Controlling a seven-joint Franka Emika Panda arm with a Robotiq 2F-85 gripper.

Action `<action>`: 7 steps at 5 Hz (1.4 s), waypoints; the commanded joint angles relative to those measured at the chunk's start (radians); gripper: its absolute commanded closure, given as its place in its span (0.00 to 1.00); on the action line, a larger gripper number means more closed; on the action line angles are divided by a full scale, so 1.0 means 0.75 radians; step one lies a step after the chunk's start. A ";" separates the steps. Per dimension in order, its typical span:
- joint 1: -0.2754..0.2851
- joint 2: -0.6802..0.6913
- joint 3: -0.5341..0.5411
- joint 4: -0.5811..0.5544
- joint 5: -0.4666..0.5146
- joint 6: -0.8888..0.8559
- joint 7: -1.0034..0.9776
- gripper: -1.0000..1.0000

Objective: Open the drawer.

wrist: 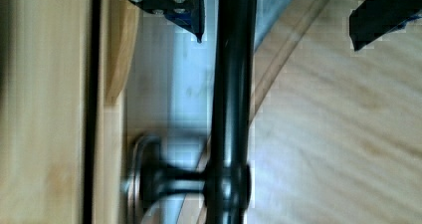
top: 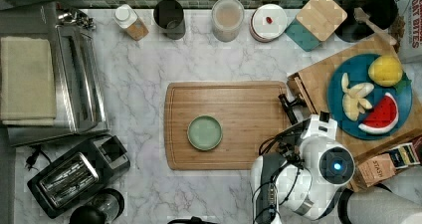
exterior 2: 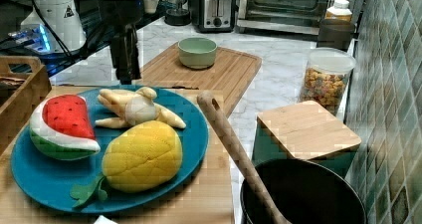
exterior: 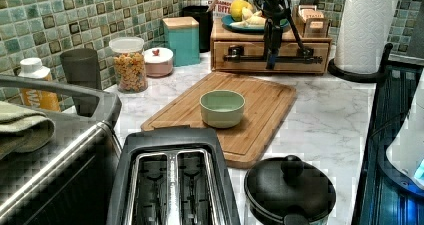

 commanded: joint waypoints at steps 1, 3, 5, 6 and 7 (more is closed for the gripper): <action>0.043 0.114 0.069 -0.074 0.214 0.239 -0.159 0.00; 0.035 0.088 0.064 -0.068 0.164 0.110 -0.103 0.00; 0.062 0.073 0.107 0.080 0.256 -0.488 -0.085 0.00; 0.105 0.091 0.170 0.018 0.418 -0.471 -0.013 0.00; 0.141 0.119 0.233 -0.027 0.559 -0.431 -0.033 0.00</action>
